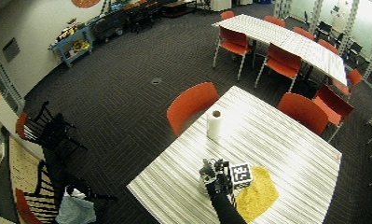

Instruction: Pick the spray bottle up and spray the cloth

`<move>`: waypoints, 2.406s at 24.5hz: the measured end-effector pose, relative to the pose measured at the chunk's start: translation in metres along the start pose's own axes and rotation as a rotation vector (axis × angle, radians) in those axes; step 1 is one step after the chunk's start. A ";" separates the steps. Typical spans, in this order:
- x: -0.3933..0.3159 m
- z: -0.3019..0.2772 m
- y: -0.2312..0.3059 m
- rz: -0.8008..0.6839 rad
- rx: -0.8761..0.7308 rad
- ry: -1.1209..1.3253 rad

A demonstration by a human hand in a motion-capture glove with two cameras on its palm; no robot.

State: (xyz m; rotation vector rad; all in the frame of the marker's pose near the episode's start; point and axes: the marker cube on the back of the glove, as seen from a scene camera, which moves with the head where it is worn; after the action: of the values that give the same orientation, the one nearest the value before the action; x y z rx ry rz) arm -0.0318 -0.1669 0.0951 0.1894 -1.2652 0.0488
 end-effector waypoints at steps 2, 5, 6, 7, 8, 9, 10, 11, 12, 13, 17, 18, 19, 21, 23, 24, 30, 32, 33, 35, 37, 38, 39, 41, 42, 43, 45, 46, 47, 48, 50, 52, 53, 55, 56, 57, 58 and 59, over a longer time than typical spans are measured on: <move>0.002 0.003 -0.003 -0.001 -0.011 0.013; 0.006 0.009 -0.005 0.008 -0.027 0.043; 0.008 0.010 -0.004 0.011 -0.030 0.050; 0.010 0.010 -0.004 0.015 -0.030 0.053; 0.011 0.010 -0.004 0.019 -0.029 0.054; 0.012 0.009 -0.003 0.023 -0.029 0.054; 0.013 0.009 -0.003 0.028 -0.030 0.054; 0.013 0.008 -0.003 0.035 -0.030 0.055; 0.013 0.007 -0.003 0.043 -0.031 0.057; 0.013 0.006 -0.002 0.052 -0.030 0.061; 0.019 0.003 0.004 0.075 -0.040 0.095; 0.020 0.003 0.006 0.074 -0.046 0.105; 0.021 0.003 0.007 0.072 -0.052 0.112; 0.023 0.004 0.008 0.070 -0.061 0.114; 0.023 0.005 0.009 0.078 -0.066 0.112; 0.023 0.006 0.010 0.081 -0.069 0.113; 0.022 0.016 0.013 0.074 -0.115 0.115; 0.018 0.024 0.013 0.056 -0.131 0.107; 0.014 0.028 0.014 0.047 -0.142 0.101; 0.006 0.037 0.018 0.027 -0.169 0.085; -0.004 0.048 0.024 0.003 -0.203 0.066; -0.010 0.054 0.028 -0.013 -0.223 0.055; -0.018 0.061 0.032 -0.030 -0.246 0.043; -0.038 0.076 0.044 -0.057 -0.298 0.017; -0.048 0.083 0.051 -0.070 -0.326 0.007; -0.057 0.089 0.057 -0.086 -0.353 0.000; -0.071 0.097 0.070 -0.123 -0.407 -0.012; -0.077 0.100 0.077 -0.137 -0.430 -0.024; -0.082 0.100 0.083 -0.145 -0.450 -0.042; -0.086 0.100 0.088 -0.148 -0.463 -0.061; -0.091 0.098 0.091 -0.154 -0.475 -0.087; -0.098 0.096 0.087 -0.172 -0.477 -0.082; -0.103 0.096 0.084 -0.186 -0.481 -0.070; -0.117 0.097 0.077 -0.217 -0.499 -0.043; -0.122 0.099 0.075 -0.232 -0.510 -0.031; -0.126 0.100 0.074 -0.244 -0.521 -0.023; -0.127 0.102 0.074 -0.254 -0.531 -0.019; -0.128 0.103 0.074 -0.263 -0.538 -0.017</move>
State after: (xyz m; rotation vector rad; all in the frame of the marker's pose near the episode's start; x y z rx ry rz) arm -0.1784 -0.1025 0.0120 -0.1113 -1.2185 -0.5156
